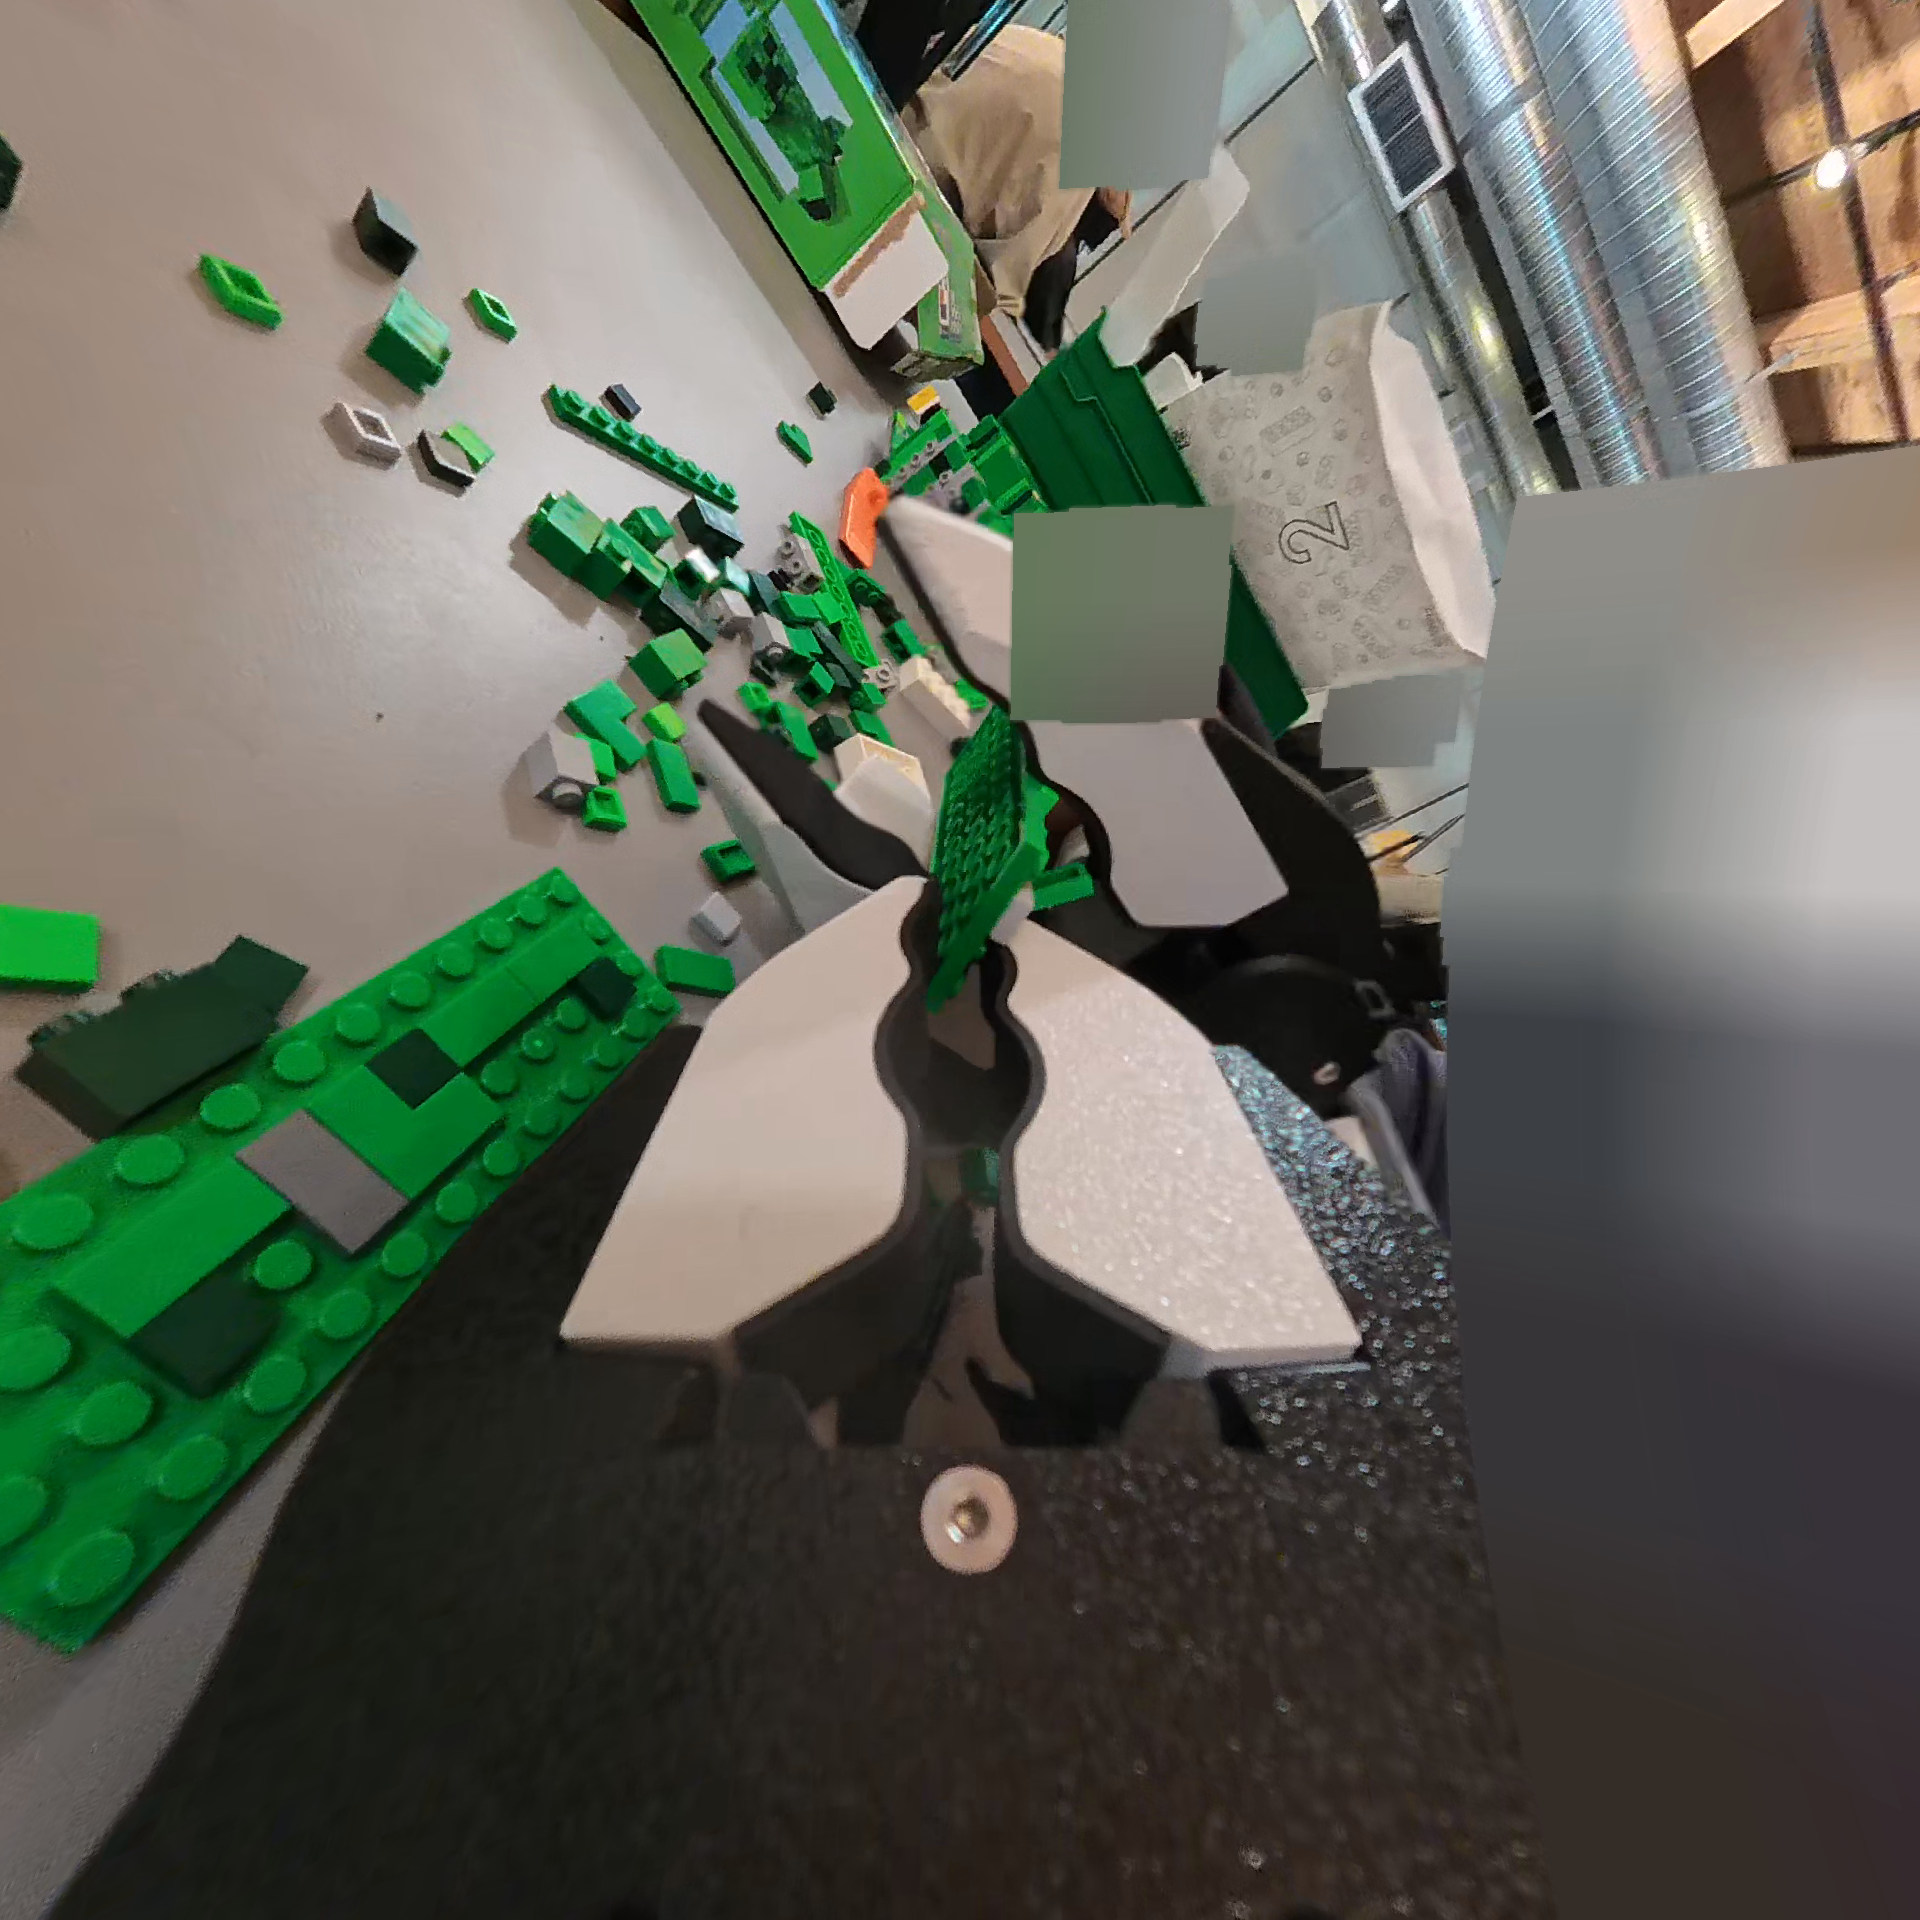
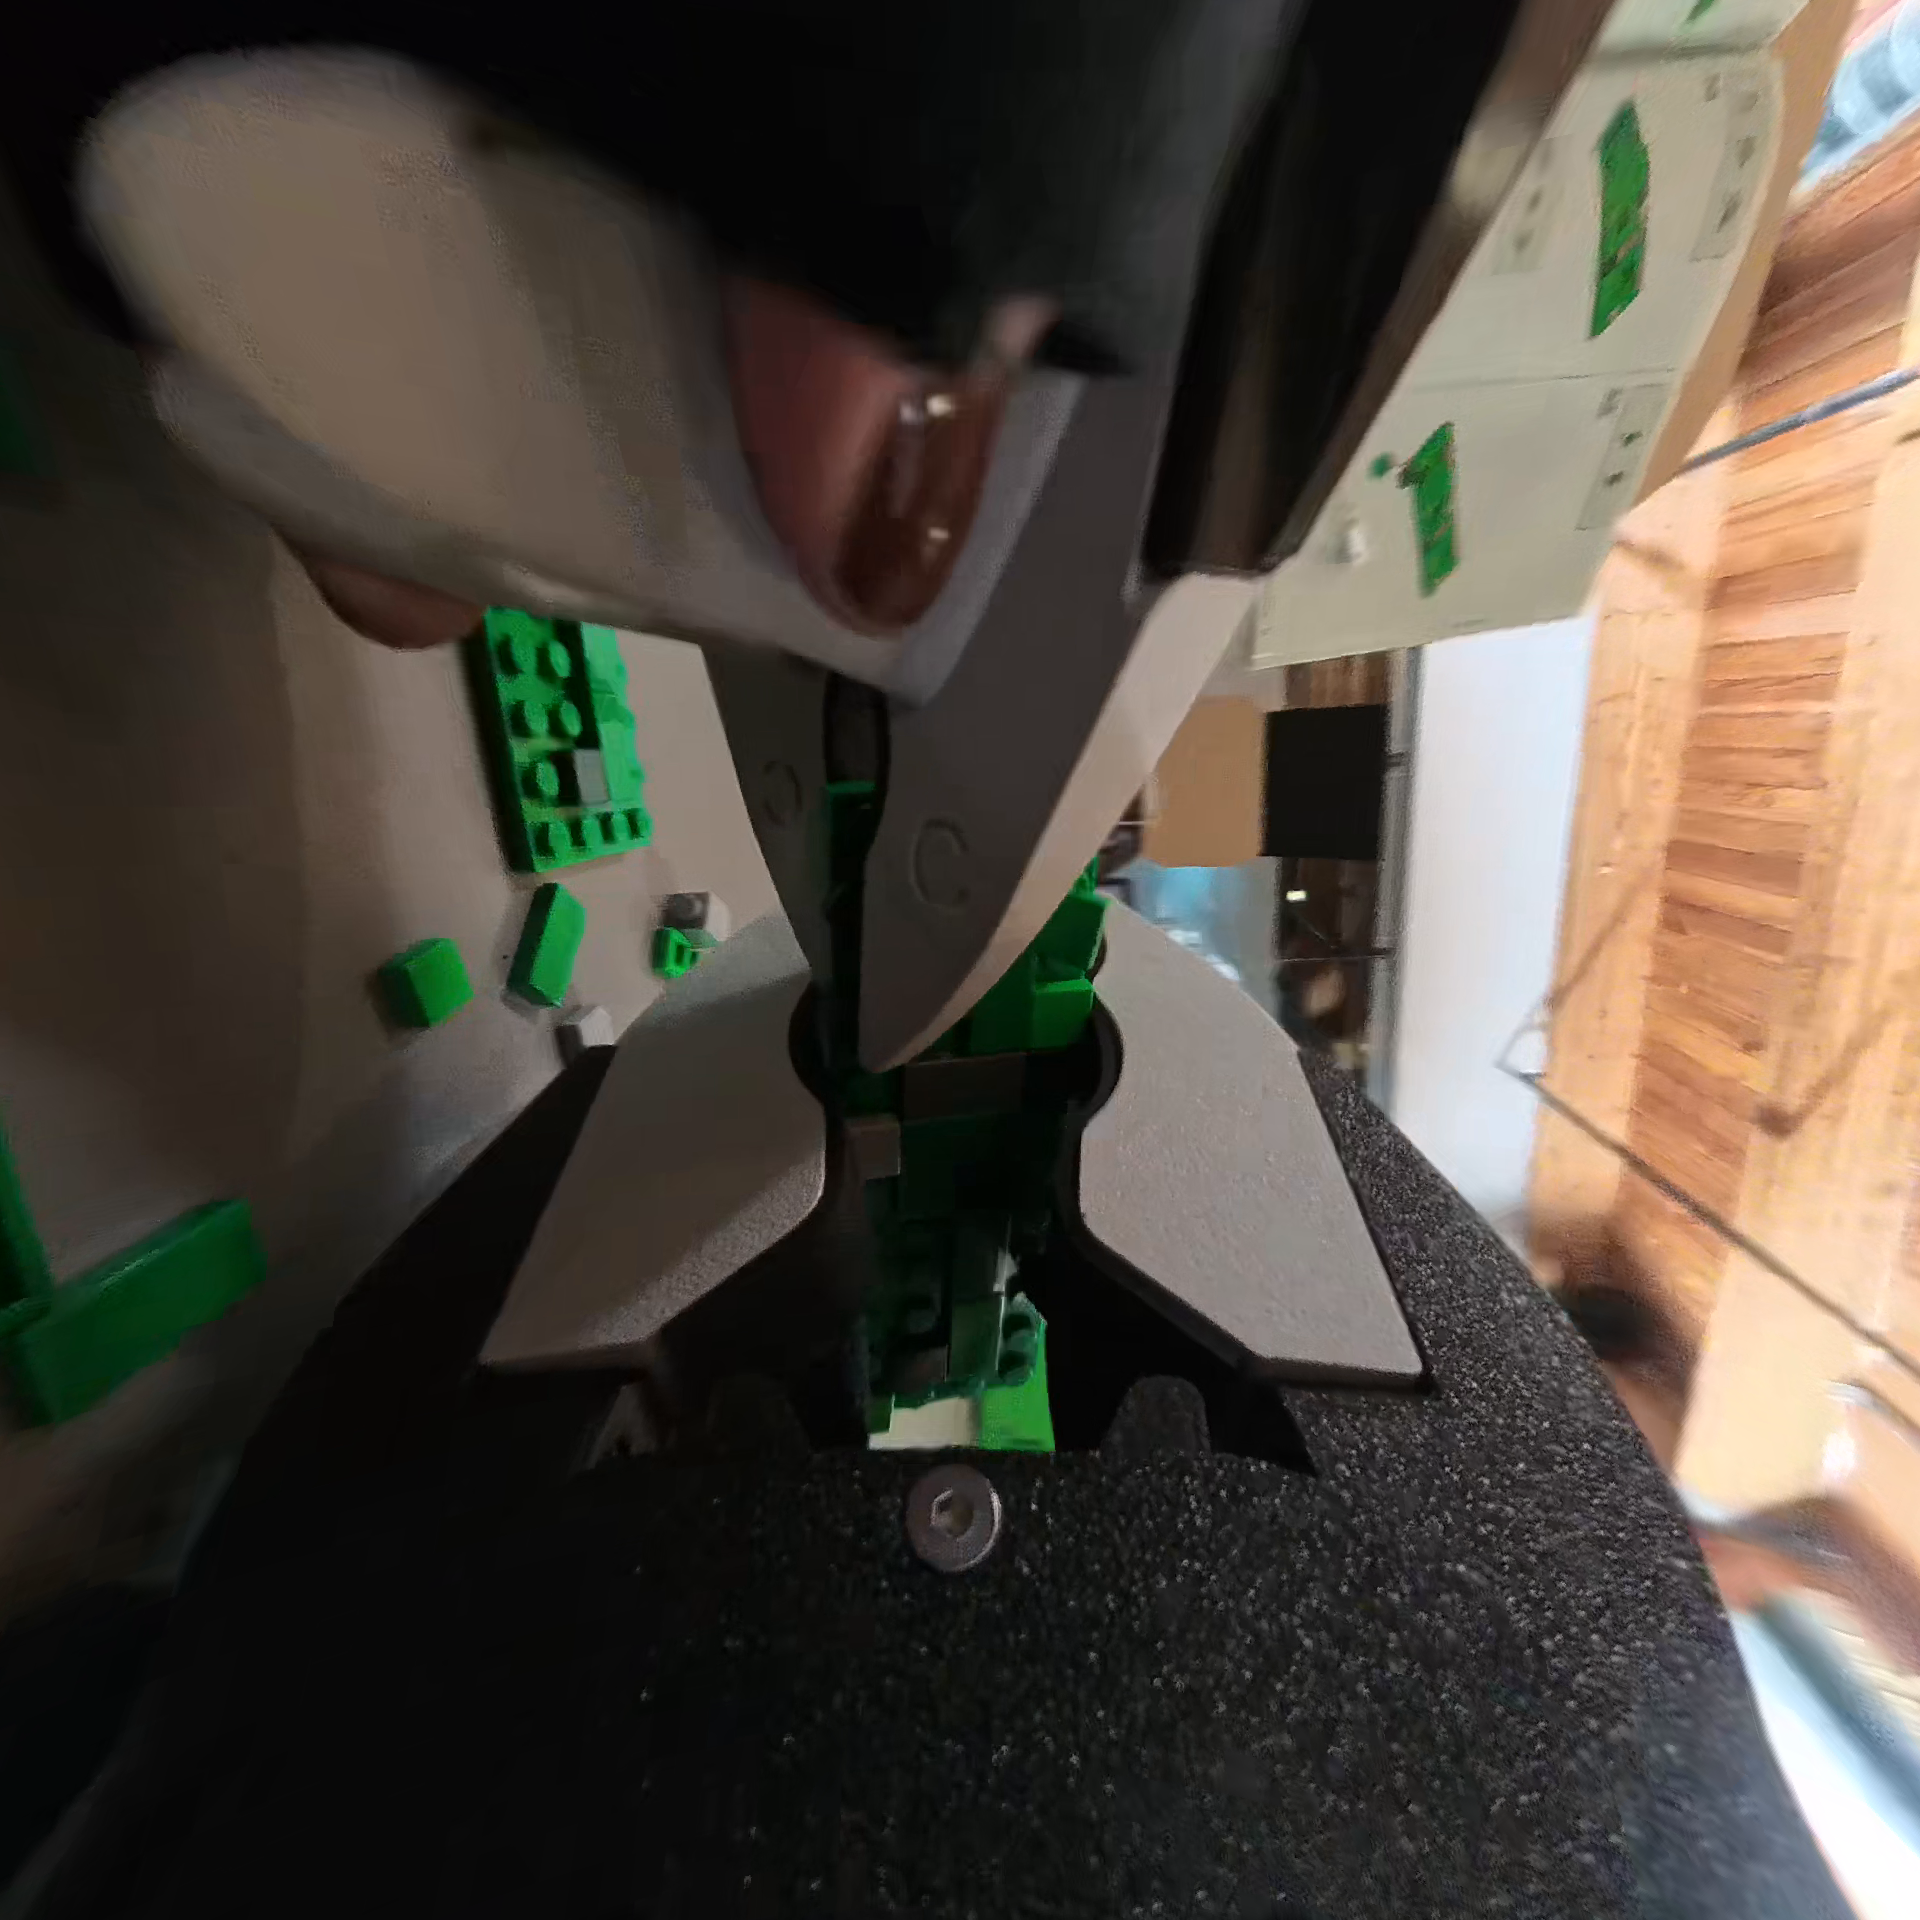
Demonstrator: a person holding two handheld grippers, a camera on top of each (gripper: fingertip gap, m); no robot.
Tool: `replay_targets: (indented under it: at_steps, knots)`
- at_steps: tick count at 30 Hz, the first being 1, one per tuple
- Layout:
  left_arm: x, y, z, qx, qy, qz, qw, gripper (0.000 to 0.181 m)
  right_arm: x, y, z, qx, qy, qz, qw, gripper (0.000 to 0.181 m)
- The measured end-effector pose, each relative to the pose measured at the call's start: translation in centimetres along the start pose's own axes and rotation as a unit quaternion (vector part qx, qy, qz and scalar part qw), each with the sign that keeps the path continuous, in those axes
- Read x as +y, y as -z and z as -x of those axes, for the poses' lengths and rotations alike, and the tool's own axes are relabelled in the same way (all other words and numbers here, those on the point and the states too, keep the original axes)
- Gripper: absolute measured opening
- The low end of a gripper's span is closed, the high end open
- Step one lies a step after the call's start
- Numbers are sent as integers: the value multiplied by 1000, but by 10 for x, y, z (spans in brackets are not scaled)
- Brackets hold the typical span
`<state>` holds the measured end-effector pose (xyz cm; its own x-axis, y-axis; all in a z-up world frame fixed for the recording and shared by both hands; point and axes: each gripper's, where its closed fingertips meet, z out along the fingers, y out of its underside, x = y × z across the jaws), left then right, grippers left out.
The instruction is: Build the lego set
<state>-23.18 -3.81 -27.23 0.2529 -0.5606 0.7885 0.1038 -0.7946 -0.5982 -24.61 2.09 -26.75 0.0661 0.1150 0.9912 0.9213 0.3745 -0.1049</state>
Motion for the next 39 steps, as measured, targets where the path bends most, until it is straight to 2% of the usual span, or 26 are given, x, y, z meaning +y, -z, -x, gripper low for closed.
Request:
replay_targets:
  at_steps: [4,7,9,14,16,20,23,28,33,39]
  knots:
    - [0,-2,-1,-28,-59,3,998,11,2,0,7,-37,-37,-5,999,39]
    - [7,1,-1,-32,-87,35,995,32,5,-1,8,-34,-9,5,999,39]
    - [9,5,2,-48,-100,46,993,33,6,-1,7,-31,-7,5,999,39]
    - [-9,13,-6,-39,-118,-7,992,37,-1,1,6,-22,21,-12,999,38]
    - [-11,11,-6,-46,-137,-12,989,33,-6,2,9,-33,16,-25,999,38]
    - [4,4,3,-76,-170,43,982,8,-10,4,17,-59,4,-36,998,38]
    - [8,3,4,-82,-183,54,978,6,-13,5,23,-92,-29,-60,994,41]
    - [11,3,3,-75,-156,64,983,6,-17,8,27,-114,-39,-83,989,40]
    - [6,5,1,-25,-64,32,997,8,-13,3,10,-13,60,-39,997,38]
    - [4,4,3,-4,0,24,1000,9,-8,-1,7,17,95,-9,995,38]
